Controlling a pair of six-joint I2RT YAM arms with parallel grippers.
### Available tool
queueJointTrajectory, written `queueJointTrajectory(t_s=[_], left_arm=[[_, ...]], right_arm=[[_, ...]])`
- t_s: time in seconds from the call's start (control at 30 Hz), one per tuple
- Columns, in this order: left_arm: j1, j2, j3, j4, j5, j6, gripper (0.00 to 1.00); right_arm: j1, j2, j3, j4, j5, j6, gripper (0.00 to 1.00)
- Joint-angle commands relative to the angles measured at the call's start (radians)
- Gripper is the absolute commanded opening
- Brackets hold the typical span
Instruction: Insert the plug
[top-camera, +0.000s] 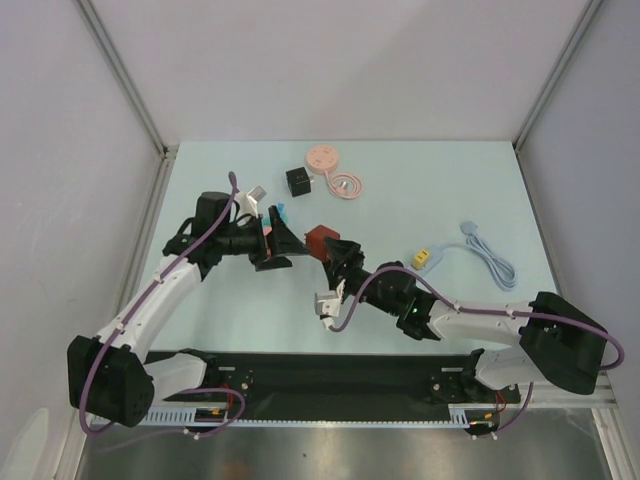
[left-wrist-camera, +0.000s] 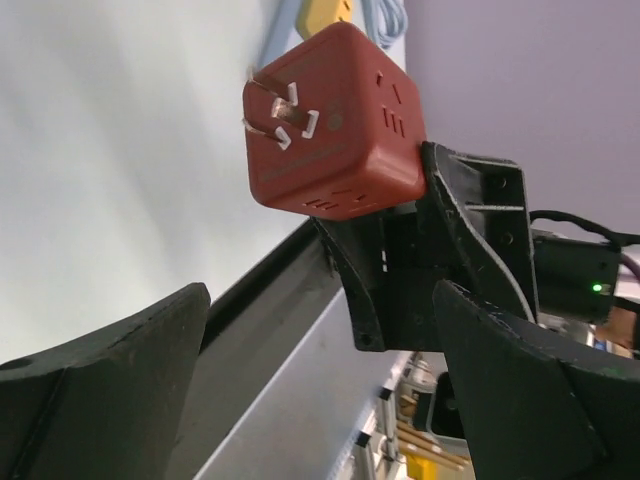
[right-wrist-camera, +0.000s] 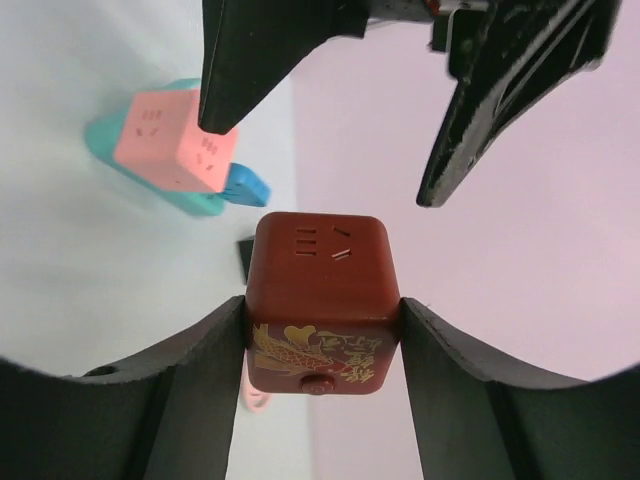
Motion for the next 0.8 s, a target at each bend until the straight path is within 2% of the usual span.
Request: queueJointTrajectory(t_s=[0.0,0.07,0.1,0.17,0.2,0.23,0.43,0.57,0.77], left_arm=[[0.011,0.004,0.023,0.072,0.094,-0.111,1.00],[0.011,0.000,-0.015,0.123,0.135,-0.174,1.00],[0.014,-0.002,-0.070,0.237,0.167,-0.282,1.00],[0.014,-0.002,-0.129,0.443,0.229,-0.409,1.00],[0.014,0.000,-0.152,0.514,0.237,-0.505,1.00],[0.014,0.001,-0.170,0.545,0.238,-0.532,0.99],[0.014,0.030,-0.155,0.545,0.218,-0.552,0.99],[0.014,0.055,-0.181,0.661,0.222,-0.631,0.99],[0.014,0.099,-0.183,0.720,0.212,-0.658,0.96]], right_arm=[[0.029,-0.053,-0.018,0.127,0.108,-0.225,0.00],[0.039,-0.074,-0.031,0.126,0.130,-0.283,0.00],[0.045,-0.077,-0.037,0.123,0.139,-0.300,0.00],[0.059,-0.089,-0.052,0.147,0.156,-0.340,0.00],[0.064,-0.089,-0.058,0.164,0.159,-0.351,0.00],[0.067,-0.091,-0.066,0.179,0.160,-0.362,0.00],[0.095,-0.057,-0.087,0.262,0.199,-0.409,0.00],[0.096,-0.050,-0.089,0.267,0.200,-0.411,0.00],[0.110,-0.040,-0.078,0.273,0.197,-0.416,0.00]])
